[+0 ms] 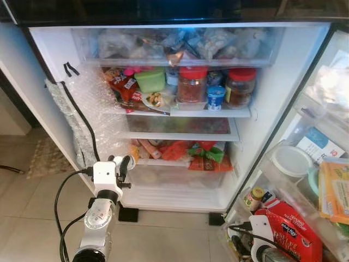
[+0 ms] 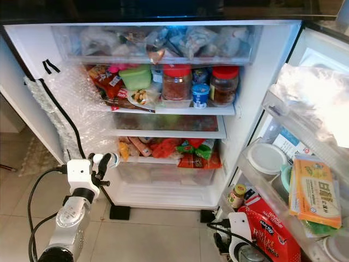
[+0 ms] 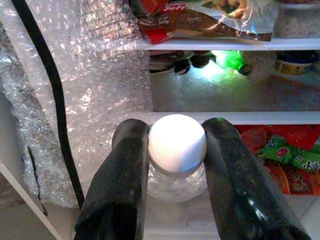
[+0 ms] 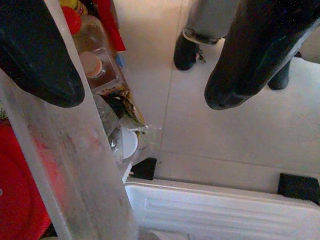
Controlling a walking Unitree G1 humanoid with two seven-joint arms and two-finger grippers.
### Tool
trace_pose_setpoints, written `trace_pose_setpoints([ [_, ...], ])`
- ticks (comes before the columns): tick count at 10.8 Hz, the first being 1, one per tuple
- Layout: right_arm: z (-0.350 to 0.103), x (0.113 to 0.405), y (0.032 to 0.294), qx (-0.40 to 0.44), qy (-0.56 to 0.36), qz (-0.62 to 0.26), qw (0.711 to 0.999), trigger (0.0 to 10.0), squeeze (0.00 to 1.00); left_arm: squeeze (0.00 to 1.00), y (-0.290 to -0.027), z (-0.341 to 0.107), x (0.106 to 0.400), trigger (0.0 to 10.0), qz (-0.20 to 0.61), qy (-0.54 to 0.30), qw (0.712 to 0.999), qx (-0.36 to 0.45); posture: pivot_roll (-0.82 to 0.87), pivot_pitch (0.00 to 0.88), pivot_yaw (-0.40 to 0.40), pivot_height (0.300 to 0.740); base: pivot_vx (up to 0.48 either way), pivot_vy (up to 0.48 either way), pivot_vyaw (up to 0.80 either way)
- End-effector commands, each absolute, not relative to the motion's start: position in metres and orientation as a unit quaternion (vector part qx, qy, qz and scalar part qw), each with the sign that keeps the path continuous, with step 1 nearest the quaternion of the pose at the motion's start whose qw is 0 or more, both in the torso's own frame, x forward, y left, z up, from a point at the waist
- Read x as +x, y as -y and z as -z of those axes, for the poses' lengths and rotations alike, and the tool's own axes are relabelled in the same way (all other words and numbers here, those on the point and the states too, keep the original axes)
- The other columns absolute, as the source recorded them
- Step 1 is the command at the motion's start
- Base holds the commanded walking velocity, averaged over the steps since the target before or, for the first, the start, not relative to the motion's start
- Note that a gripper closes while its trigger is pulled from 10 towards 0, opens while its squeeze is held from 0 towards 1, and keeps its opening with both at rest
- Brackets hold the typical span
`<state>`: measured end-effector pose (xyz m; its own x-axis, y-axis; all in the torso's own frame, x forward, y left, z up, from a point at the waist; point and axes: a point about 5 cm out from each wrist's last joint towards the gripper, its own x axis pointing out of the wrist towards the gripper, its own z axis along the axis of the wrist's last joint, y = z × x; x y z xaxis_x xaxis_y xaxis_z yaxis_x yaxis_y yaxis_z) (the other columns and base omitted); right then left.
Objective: Restocking fridge
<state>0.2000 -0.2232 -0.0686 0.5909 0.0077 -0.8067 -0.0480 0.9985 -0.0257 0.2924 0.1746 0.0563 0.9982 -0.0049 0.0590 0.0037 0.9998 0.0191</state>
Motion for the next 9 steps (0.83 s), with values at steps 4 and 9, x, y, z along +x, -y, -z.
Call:
trace_pose_setpoints([
  [4,0.068,0.199,0.226,-0.042,-0.456,-0.03,0.888,10.0,0.0,0.0,-0.182,-0.062,0.282,10.0,-0.004,0.044,0.999,0.009,-0.02,0.0,-0.016,0.74,0.0,0.0,0.0],
  [9,0.07,0.195,0.227,-0.041,-0.456,-0.033,0.889,10.0,0.0,0.0,-0.176,-0.059,0.281,10.0,0.011,0.029,0.999,0.007,-0.05,0.002,-0.008,0.74,0.0,0.0,0.0],
])
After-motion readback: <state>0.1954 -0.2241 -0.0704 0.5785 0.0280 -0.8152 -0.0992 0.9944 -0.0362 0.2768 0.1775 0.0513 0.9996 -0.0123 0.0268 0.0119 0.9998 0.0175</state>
